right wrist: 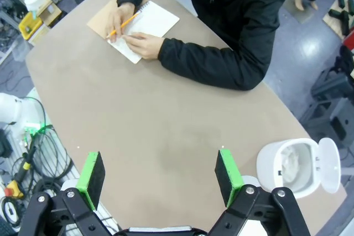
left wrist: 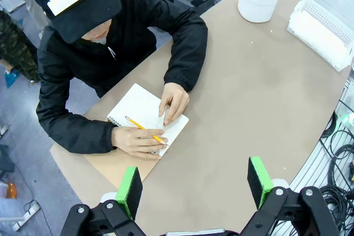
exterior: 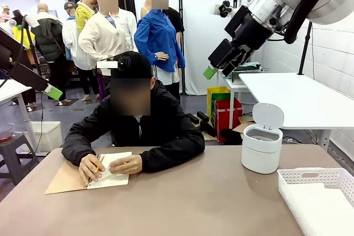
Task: Sort the paper based on its condition.
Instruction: If a person hands you a paper, place it in the Organizing basket , and if it's crumpled, put it in the Trash can.
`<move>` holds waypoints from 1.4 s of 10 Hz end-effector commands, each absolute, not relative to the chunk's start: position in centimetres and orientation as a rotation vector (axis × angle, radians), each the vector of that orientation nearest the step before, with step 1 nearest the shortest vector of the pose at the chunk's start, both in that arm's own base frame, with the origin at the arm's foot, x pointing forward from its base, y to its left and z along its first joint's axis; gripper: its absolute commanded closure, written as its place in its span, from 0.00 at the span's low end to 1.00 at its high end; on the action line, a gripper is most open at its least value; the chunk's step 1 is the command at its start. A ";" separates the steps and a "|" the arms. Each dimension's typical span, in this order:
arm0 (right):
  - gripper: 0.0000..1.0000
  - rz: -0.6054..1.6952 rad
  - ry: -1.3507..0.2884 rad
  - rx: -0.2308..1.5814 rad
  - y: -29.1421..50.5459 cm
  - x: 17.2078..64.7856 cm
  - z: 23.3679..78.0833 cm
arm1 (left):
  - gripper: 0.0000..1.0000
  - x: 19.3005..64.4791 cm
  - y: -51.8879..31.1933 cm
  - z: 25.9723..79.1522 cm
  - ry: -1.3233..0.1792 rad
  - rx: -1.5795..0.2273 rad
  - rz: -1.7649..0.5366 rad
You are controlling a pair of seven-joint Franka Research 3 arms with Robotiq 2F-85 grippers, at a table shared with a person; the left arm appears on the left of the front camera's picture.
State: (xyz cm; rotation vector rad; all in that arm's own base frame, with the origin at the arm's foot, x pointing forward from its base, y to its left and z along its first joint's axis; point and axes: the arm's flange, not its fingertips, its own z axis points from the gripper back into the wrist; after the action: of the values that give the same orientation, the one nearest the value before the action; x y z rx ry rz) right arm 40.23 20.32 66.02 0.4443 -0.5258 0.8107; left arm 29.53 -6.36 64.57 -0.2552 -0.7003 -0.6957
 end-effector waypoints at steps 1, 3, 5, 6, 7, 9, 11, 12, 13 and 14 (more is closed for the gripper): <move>0.00 0.770 -0.549 0.492 20.6 39.7 66.0 | 0.00 29.6 -6.3 64.6 -0.703 -0.259 -0.690; 0.00 0.748 -0.563 0.506 20.8 39.4 66.0 | 0.00 29.6 -6.3 64.6 -0.703 -0.259 -0.690; 0.00 0.745 -0.569 0.523 20.9 39.5 65.9 | 0.00 29.6 -6.3 64.6 -0.703 -0.259 -0.690; 0.00 0.739 -0.583 0.526 21.0 39.4 66.0 | 0.00 29.6 -6.3 64.6 -0.703 -0.259 -0.690; 0.00 0.753 -0.580 0.527 20.8 39.5 66.0 | 0.00 29.6 -6.3 64.6 -0.703 -0.259 -0.690; 0.00 0.751 -0.588 0.533 21.0 39.3 66.0 | 0.00 29.6 -6.3 64.6 -0.703 -0.259 -0.690; 0.00 0.813 -0.574 0.526 21.2 38.8 66.1 | 0.00 29.6 -6.3 64.6 -0.703 -0.259 -0.690; 0.00 0.822 -0.581 0.524 21.2 38.9 66.2 | 0.00 29.6 -6.3 64.6 -0.703 -0.259 -0.690; 0.00 0.776 -0.562 0.507 21.1 39.5 66.7 | 0.00 29.6 -6.3 64.6 -0.703 -0.259 -0.690; 0.00 0.776 -0.562 0.507 21.1 39.5 66.7 | 0.00 29.6 -6.3 64.6 -0.703 -0.259 -0.690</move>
State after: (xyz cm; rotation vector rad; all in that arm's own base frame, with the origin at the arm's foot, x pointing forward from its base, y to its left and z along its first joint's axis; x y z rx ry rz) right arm 39.36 21.24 66.84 0.5055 -0.5661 0.7871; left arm 29.53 -6.36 64.57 -0.2552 -0.7003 -0.6957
